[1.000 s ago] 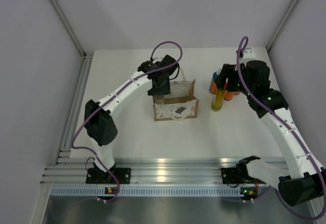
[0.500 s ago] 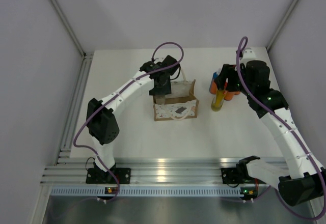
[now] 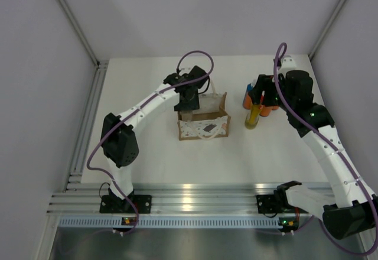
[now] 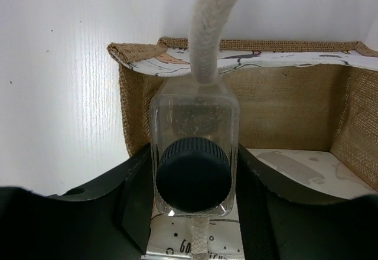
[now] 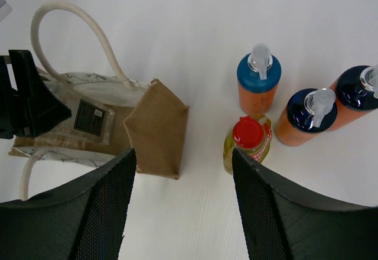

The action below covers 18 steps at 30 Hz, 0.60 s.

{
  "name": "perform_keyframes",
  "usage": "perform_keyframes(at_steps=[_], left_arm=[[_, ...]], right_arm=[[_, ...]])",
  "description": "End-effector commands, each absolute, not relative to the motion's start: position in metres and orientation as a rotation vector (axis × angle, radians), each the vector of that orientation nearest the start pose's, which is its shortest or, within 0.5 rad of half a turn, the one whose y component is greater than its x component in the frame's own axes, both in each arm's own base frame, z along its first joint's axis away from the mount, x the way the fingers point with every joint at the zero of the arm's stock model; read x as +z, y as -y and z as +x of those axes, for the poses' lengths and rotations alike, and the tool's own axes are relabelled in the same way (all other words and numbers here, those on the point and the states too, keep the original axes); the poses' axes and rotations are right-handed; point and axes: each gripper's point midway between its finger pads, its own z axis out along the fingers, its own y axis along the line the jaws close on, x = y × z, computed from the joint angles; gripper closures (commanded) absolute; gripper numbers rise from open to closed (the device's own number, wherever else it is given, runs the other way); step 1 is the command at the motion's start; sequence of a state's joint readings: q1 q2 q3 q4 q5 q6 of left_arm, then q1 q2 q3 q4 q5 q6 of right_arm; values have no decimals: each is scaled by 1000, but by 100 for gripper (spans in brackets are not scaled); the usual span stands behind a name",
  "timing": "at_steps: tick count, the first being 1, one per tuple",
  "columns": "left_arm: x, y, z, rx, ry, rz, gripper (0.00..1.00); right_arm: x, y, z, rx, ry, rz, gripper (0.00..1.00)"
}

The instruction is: Take the personal care products out of the canvas bag

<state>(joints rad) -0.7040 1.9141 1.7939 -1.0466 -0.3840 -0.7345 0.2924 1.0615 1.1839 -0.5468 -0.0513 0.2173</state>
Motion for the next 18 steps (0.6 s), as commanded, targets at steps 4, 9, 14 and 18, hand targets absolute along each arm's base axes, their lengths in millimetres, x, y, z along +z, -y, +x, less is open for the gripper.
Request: perform_keyframes(at_steps=[4, 9, 14, 18], left_arm=[[84, 252, 334, 76, -2745, -137, 46], [70, 254, 332, 49, -2750, -142, 45], [58, 258, 333, 32, -2750, -152, 45], [49, 260, 336, 33, -2749, -161, 45]], right_arm=[[299, -117, 310, 395, -1990, -139, 36], [295, -119, 308, 407, -2000, -146, 36], [294, -120, 305, 414, -2001, -158, 36], [294, -120, 303, 418, -2002, -167, 36]])
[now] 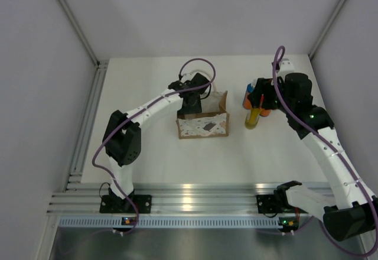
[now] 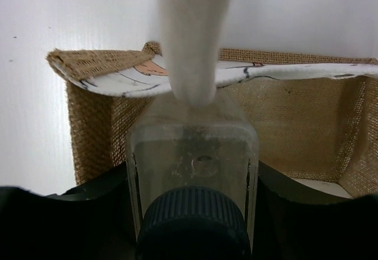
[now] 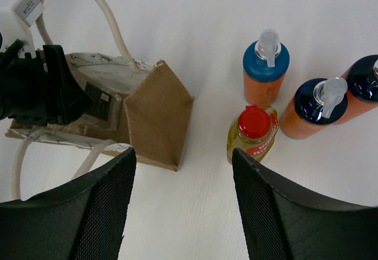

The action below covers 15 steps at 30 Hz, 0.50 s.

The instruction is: Take the personal care products out of the canvas bag

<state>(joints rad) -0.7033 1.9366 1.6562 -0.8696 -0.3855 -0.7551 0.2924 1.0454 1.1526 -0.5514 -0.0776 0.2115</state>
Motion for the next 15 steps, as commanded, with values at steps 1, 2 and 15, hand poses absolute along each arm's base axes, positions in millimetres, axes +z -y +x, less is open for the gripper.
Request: perform_keyframes(at_steps=[1, 2, 15], left_arm=[[45, 260, 335, 41, -2755, -160, 46], [44, 260, 335, 41, -2758, -159, 48], [93, 272, 351, -41, -2640, -157, 100]], right_arm=[[294, -120, 302, 417, -2002, -169, 36], [294, -120, 302, 415, -2003, -169, 36], [294, -120, 303, 416, -2004, -174, 36]])
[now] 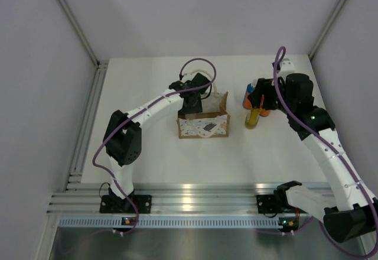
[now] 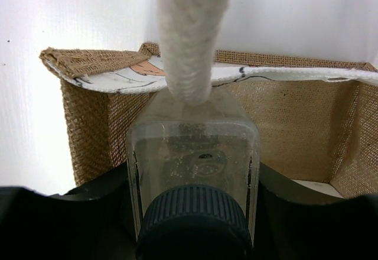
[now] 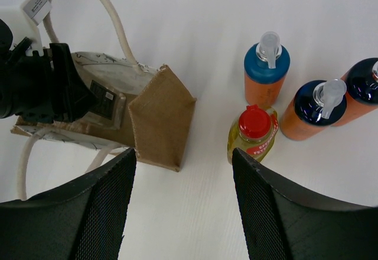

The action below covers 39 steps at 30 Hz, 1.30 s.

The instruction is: Take the personal care products out of the canvas bag

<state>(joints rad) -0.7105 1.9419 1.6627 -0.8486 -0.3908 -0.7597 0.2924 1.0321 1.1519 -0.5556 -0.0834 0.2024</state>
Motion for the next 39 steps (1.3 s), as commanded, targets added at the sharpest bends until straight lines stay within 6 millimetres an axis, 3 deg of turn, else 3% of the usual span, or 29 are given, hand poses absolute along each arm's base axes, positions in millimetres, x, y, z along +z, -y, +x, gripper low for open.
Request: perform_keyframes(at_steps=[1, 8, 17, 31, 39], left_arm=[[104, 273, 353, -60, -2617, -161, 100], [150, 280, 362, -157, -2526, -169, 100], [189, 292, 364, -292, -2471, -181, 100], [229, 300, 364, -410, -2407, -209, 100], [287, 303, 360, -560, -2298, -256, 100]], right_arm=[[292, -122, 304, 421, -2011, -175, 36], [291, -124, 306, 429, -2013, -171, 36], [292, -122, 306, 424, -2009, -167, 36], [292, -120, 304, 413, -2004, -168, 36], [295, -120, 304, 414, -1995, -166, 36]])
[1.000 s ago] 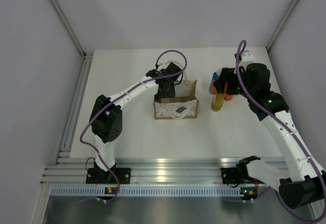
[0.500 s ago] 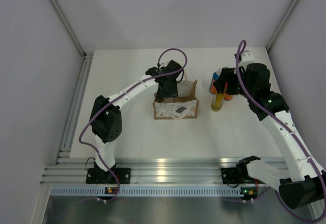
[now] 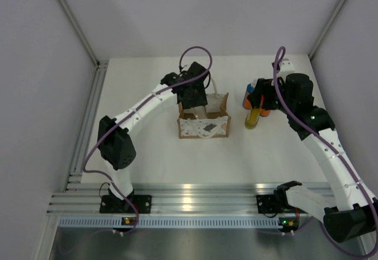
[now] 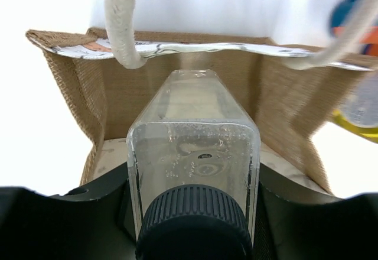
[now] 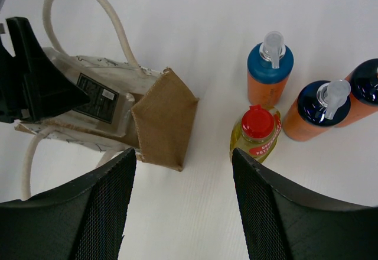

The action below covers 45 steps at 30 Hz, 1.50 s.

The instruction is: Take the personal care products out of the canvas bag

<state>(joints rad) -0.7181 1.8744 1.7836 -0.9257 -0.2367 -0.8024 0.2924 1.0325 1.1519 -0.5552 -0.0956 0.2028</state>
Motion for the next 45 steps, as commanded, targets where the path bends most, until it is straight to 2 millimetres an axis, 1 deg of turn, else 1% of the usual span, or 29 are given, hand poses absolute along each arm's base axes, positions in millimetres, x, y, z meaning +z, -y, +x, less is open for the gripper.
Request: perform_keyframes(at_steps=[1, 5, 7, 10, 11, 13, 14, 17, 18, 20, 21, 23, 24, 26, 27, 28, 29, 30, 31, 32, 33, 36, 37, 39, 40, 41, 42, 43, 45], left_arm=[[295, 303, 360, -577, -2284, -257, 100], [332, 306, 355, -675, -2222, -252, 100], [344, 305, 353, -708, -2198, -254, 100], [369, 300, 346, -753, -2140, -256, 100], [381, 294, 342, -767, -2109, -262, 100], [395, 285, 340, -764, -2060, -269, 100], [409, 277, 335, -772, -2024, -274, 100], [424, 256, 332, -717, -1957, -301, 100], [433, 244, 329, -697, -1924, -306, 100], [429, 228, 331, -638, -1916, -328, 100], [432, 215, 331, -622, -1897, -354, 100], [419, 196, 332, -538, -1922, -388, 100], [415, 181, 335, -486, -1925, -421, 100], [400, 157, 334, -374, -1956, -452, 100], [393, 140, 339, -315, -1966, -482, 100], [380, 129, 341, -271, -1995, -497, 100], [368, 125, 341, -266, -2036, -495, 100], [358, 105, 347, -227, -2057, -530, 100], [340, 99, 348, -203, -2102, -538, 100], [331, 90, 350, -178, -2122, -542, 100], [316, 86, 349, -141, -2153, -542, 100], [291, 79, 351, -51, -2209, -519, 100], [278, 78, 349, -23, -2241, -514, 100], [261, 77, 350, 8, -2279, -517, 100], [249, 76, 349, 26, -2295, -519, 100], [241, 75, 349, 37, -2305, -522, 100], [229, 76, 350, 48, -2318, -524, 100], [224, 77, 351, 45, -2320, -523, 100], [214, 78, 352, 38, -2330, -520, 100]], right_arm=[[294, -120, 304, 416, -1999, -165, 36], [296, -121, 304, 424, -1995, -161, 36], [297, -122, 303, 429, -1994, -163, 36], [299, -122, 302, 435, -1988, -164, 36], [300, -123, 303, 439, -1987, -162, 36], [303, -124, 302, 444, -1981, -165, 36], [304, -124, 302, 448, -1978, -167, 36], [310, -124, 303, 450, -1964, -167, 36], [312, -124, 302, 454, -1959, -169, 36], [320, -126, 303, 462, -1943, -169, 35], [323, -126, 302, 465, -1938, -169, 35], [332, -127, 301, 476, -1919, -169, 34], [341, -128, 300, 485, -1901, -169, 33], [349, -127, 298, 490, -1892, -168, 33], [352, -127, 297, 493, -1888, -167, 32], [363, -127, 295, 496, -1866, -166, 32], [366, -126, 293, 499, -1867, -163, 31], [375, -126, 291, 500, -1848, -164, 30], [379, -125, 289, 500, -1838, -165, 29], [382, -124, 287, 497, -1838, -164, 28], [390, -121, 284, 491, -1819, -160, 26], [397, -116, 279, 469, -1812, -153, 24], [399, -115, 277, 466, -1810, -153, 23], [400, -112, 273, 458, -1814, -149, 22], [402, -110, 270, 452, -1811, -148, 21], [401, -109, 268, 445, -1813, -145, 18], [402, -105, 264, 432, -1813, -142, 11], [403, -103, 262, 422, -1810, -140, 11], [403, -98, 258, 399, -1809, -133, 1]])
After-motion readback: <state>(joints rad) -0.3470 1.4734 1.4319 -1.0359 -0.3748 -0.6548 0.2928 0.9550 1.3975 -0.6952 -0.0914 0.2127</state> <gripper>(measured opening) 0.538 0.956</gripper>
